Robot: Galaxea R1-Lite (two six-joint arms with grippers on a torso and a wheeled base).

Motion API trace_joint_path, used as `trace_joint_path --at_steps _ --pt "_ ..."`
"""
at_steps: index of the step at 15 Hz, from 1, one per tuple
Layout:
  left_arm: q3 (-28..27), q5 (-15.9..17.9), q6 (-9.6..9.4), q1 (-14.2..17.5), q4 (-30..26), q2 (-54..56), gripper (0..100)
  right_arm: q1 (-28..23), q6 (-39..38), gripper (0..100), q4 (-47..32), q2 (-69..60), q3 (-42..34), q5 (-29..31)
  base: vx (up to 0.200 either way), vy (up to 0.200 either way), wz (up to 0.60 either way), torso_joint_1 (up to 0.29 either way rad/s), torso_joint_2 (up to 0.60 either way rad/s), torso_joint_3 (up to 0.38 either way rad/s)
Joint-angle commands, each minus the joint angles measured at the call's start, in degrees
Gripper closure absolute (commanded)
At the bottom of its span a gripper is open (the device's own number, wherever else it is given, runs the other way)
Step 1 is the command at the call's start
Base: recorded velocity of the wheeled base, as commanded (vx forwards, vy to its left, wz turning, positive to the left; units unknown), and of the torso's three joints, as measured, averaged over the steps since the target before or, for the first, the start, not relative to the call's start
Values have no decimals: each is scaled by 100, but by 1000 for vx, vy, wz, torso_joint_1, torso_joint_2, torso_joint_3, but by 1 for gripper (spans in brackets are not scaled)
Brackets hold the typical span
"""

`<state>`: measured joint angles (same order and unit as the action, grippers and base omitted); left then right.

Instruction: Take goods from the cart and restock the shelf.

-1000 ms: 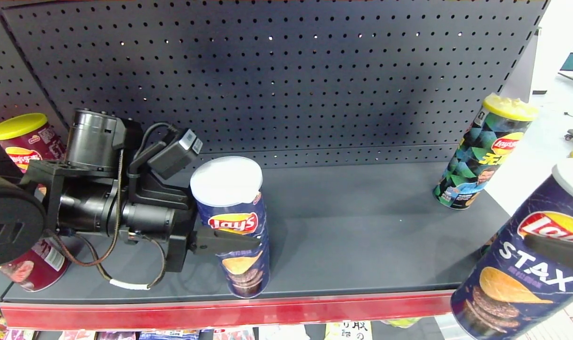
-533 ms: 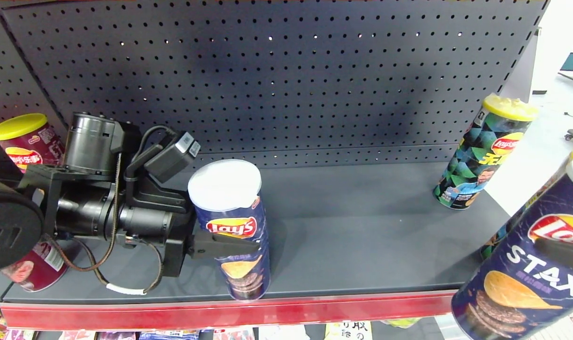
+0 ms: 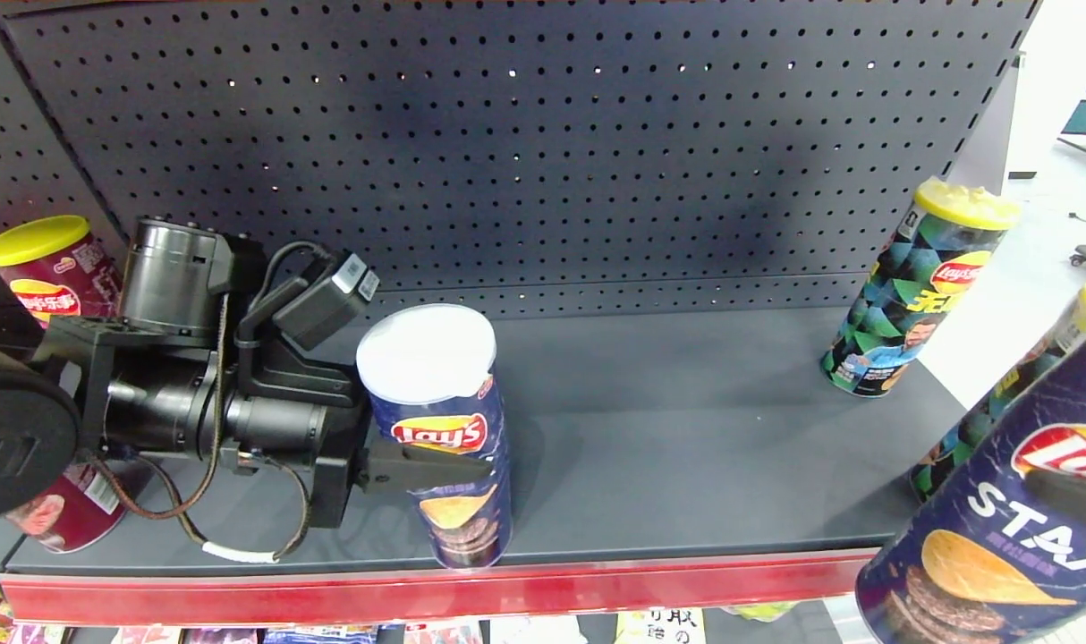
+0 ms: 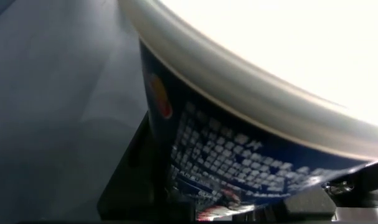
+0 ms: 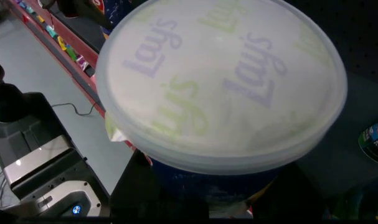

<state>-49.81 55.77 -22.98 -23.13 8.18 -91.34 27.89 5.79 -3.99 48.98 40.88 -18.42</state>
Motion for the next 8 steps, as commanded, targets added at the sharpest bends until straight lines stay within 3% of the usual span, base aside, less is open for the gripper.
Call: trace_joint_path --at_steps 1,2,8 --pt "42 -14 -14 1 -9 -6 100 6 1 100 3 -3 8 -4 0 0 0 0 0 0" --pt "68 -5 -31 1 -9 3 0 6 1 100 3 -3 8 -4 0 0 0 0 0 0" --pt "288 -23 4 71 -9 310 0 -3 1 100 3 -11 -18 5 0 0 0 0 0 0"
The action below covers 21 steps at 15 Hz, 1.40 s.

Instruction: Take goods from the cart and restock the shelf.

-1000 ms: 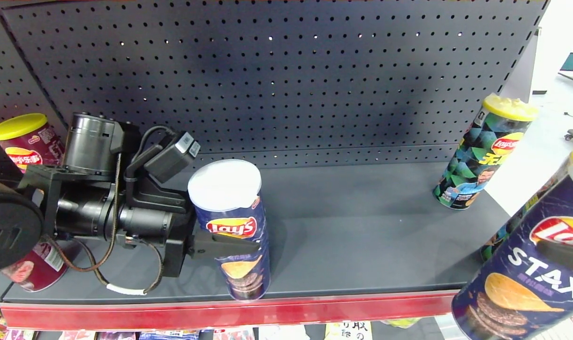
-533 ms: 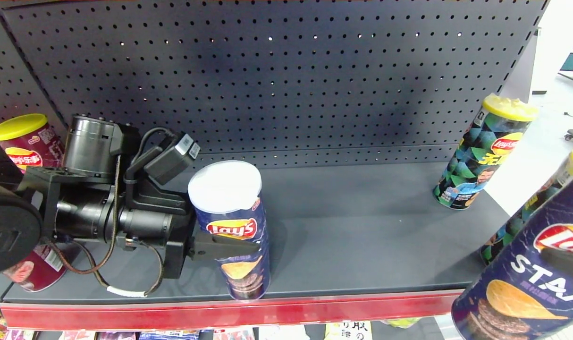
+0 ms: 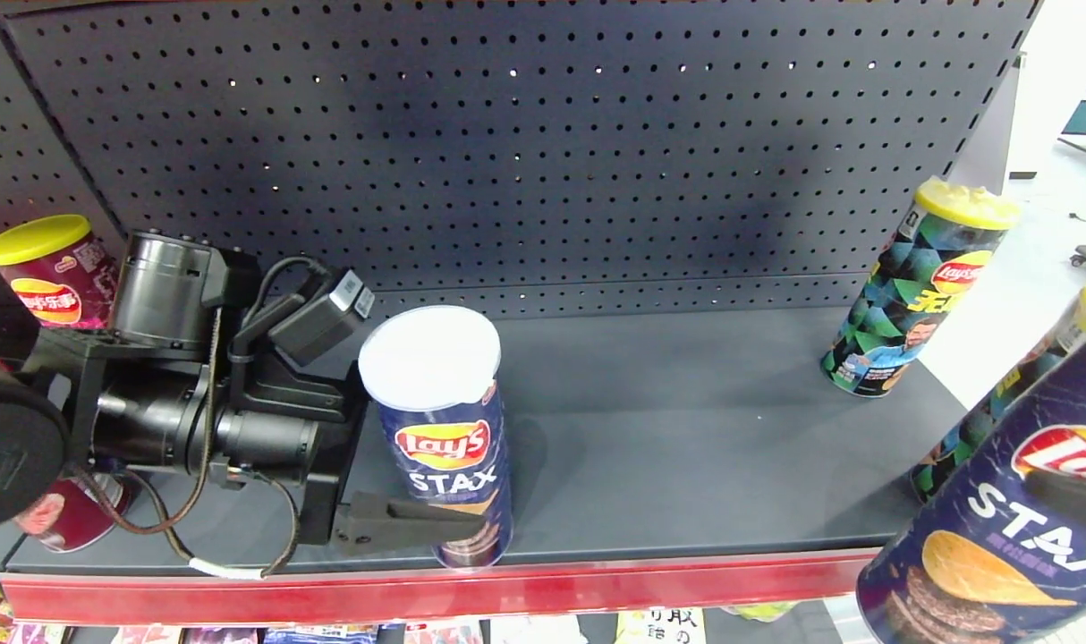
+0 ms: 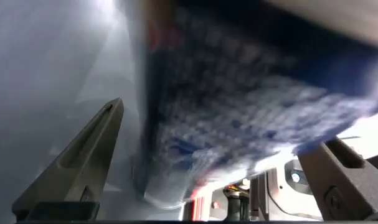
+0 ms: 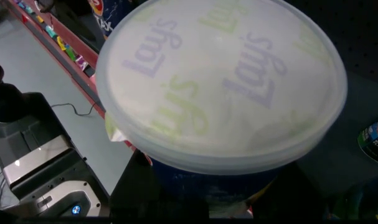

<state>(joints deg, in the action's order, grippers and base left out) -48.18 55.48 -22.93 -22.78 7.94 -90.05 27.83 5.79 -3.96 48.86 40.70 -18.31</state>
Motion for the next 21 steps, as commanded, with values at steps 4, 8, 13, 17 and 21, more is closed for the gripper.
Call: trace_joint_path --at_steps 4,8,13,17,21 --pt "599 -2 -18 521 33 743 0 3 1 100 1 -52 -54 3 0 0 0 0 0 0" --pt "1276 -2 17 1215 33 1543 0 3 10 100 -8 -289 -388 12 0 0 0 0 0 0" --pt "2128 -846 52 2331 33 2783 0 -15 19 100 -17 -456 -634 12 0 0 0 0 0 0" --pt "2190 -2129 351 2322 15 3758 0 -15 19 100 -8 -448 -722 12 0 0 0 0 0 0" --pt "2489 -4133 676 2287 24 4444 0 -32 19 100 9 -448 -713 20 0 0 0 0 0 0"
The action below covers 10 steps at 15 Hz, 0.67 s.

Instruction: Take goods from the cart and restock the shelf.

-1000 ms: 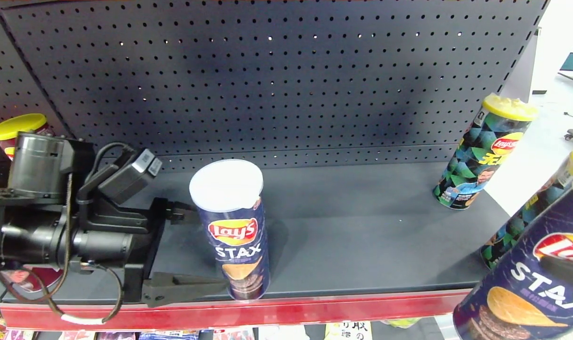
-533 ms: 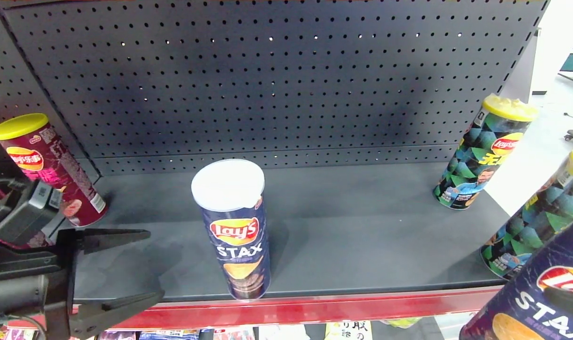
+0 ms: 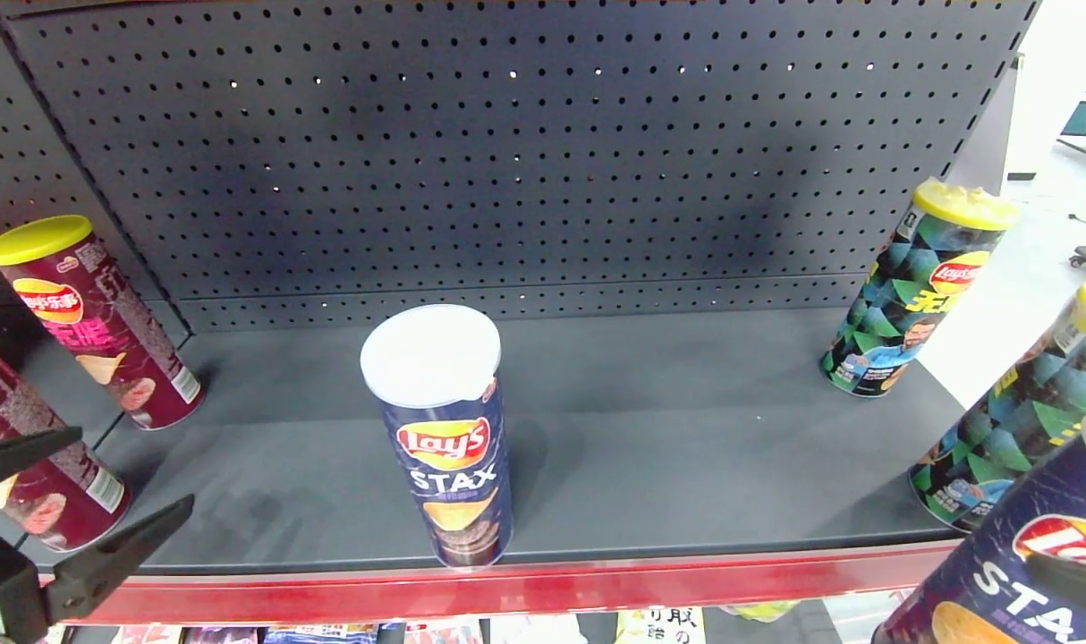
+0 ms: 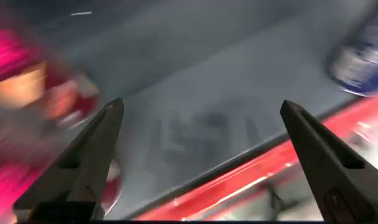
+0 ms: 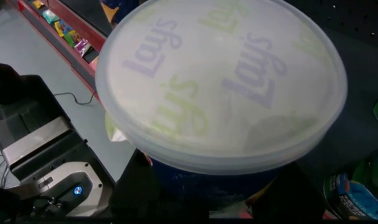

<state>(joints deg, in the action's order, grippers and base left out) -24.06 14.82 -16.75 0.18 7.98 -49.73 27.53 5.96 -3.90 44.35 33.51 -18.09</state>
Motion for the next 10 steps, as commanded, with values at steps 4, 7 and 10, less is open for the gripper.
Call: trace_joint_path --at_steps 4,7,10 --pt "51 -1052 84 -9 195 560 0 -10 -7 100 3 4 -3 42 0 0 0 0 0 0" --pt "77 -1227 31 -36 212 349 0 -10 -7 100 3 4 -3 42 0 0 0 0 0 0" --pt "112 -1236 31 -220 748 -222 0 -10 -7 100 30 65 6 42 0 0 0 0 0 0"
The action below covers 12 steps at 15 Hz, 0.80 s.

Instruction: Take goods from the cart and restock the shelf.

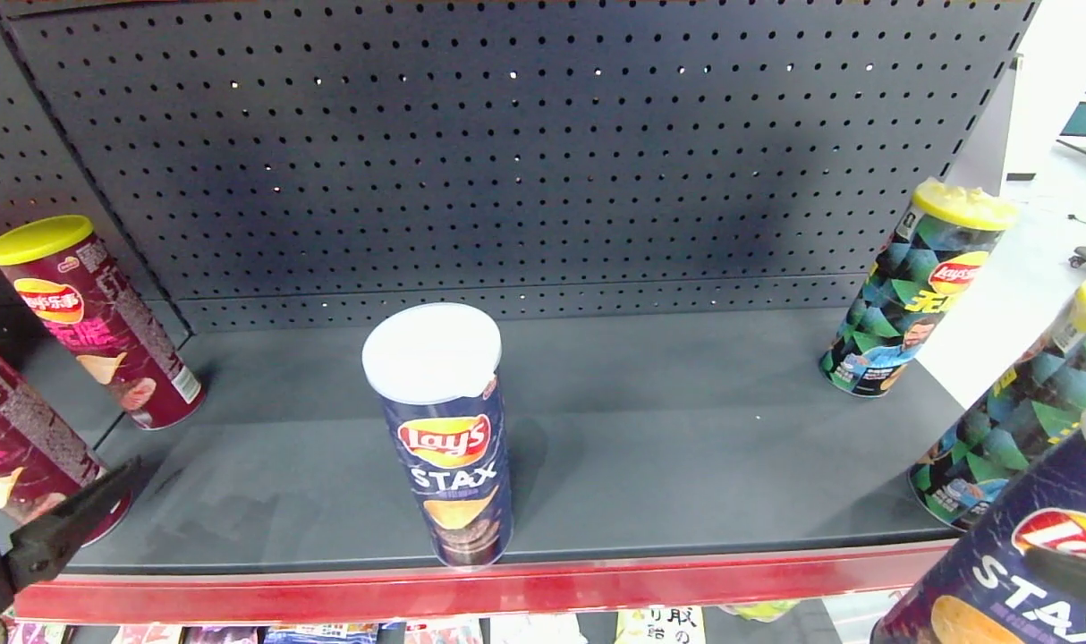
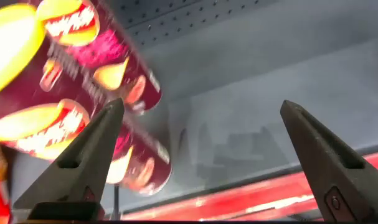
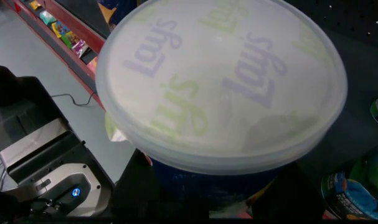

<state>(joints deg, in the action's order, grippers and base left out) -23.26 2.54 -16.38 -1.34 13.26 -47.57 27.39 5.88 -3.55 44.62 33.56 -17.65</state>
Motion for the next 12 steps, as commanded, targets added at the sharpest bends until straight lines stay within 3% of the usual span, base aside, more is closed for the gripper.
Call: trace_joint_path --at_steps 1,4,6,7,8,9,10,11,12 --pt "41 -7 -5 -68 546 -692 0 3 1 100 -6 47 1 -1 0 0 0 0 0 0" --pt "67 -210 -23 -165 1680 -1545 0 3 1 100 3 82 10 -1 0 0 0 0 0 0" --pt "58 -869 92 -420 2277 -1984 0 3 1 100 3 117 10 -1 0 0 0 0 0 0" --pt "76 -1132 601 -921 2488 -2064 0 3 10 100 3 126 10 -1 0 0 0 0 0 0" --pt "85 -1220 1146 -1694 2427 -1940 0 3 10 100 3 135 10 -1 0 0 0 0 0 0" --pt "129 -1282 1199 -2054 2189 -1686 0 3 10 100 3 153 19 -1 0 0 0 0 0 0" --pt "129 -1282 1199 -2054 2189 -1686 0 3 10 100 3 153 19 -1 0 0 0 0 0 0" --pt "146 -1256 1146 -2494 792 -587 0 3 1 100 12 196 72 -1 0 0 0 0 0 0" --pt "155 -1247 1093 -2538 45 37 0 -6 1 100 12 196 80 -1 0 0 0 0 0 0"
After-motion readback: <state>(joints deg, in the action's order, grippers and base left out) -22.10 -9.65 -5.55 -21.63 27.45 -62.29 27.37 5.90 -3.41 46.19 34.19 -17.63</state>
